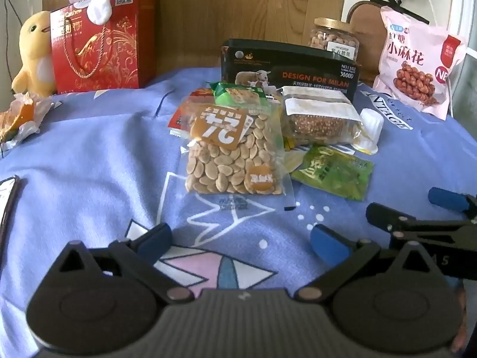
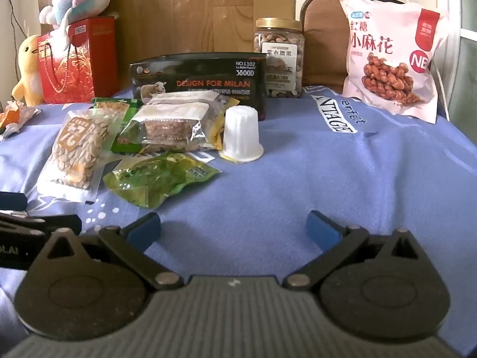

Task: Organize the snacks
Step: 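Move the left gripper toward the clear bag of pumpkin seeds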

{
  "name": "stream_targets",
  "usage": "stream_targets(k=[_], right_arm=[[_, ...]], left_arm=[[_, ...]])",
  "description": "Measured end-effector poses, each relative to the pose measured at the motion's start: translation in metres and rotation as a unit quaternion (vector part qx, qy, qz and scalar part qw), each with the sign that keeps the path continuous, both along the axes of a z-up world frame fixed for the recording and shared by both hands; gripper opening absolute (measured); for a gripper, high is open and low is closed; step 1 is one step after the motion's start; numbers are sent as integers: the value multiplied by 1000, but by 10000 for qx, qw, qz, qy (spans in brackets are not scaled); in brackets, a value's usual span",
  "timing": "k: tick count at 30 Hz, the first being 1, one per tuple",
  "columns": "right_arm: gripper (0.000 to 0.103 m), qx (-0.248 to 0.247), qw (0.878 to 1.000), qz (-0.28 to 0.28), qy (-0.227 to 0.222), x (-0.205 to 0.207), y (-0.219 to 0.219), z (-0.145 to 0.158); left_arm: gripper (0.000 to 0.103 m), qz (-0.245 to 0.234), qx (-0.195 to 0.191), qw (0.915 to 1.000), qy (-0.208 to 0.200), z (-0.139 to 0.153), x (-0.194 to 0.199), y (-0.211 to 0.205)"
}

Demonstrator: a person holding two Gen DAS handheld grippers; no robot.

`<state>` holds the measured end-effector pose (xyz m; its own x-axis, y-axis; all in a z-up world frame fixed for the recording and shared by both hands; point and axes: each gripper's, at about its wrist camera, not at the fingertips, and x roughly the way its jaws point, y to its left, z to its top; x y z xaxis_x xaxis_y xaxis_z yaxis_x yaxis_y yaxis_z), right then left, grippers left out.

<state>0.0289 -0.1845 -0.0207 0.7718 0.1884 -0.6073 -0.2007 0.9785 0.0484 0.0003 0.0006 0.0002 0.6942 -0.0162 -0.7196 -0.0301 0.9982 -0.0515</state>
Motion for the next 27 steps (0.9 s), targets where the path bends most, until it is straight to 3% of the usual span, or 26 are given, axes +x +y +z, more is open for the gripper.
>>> stream_targets(k=[10,16,20,27], right_arm=[[103,172,9998,-12,-25,-2,0,1],[103,436,9990,28,-100,-3,-13,2],[103,448,9989,28,-103,-3,-13,2],[103,499,9987,32,-108,-4,-13,2]], left_arm=[[103,66,-259,9996,-70,11,-7,-2],[103,238,-495,9974,-469,14,-23,8],[103,222,-722,9964,-375,9,-26,14],[103,231,-775,9958,-423,7,-27,16]])
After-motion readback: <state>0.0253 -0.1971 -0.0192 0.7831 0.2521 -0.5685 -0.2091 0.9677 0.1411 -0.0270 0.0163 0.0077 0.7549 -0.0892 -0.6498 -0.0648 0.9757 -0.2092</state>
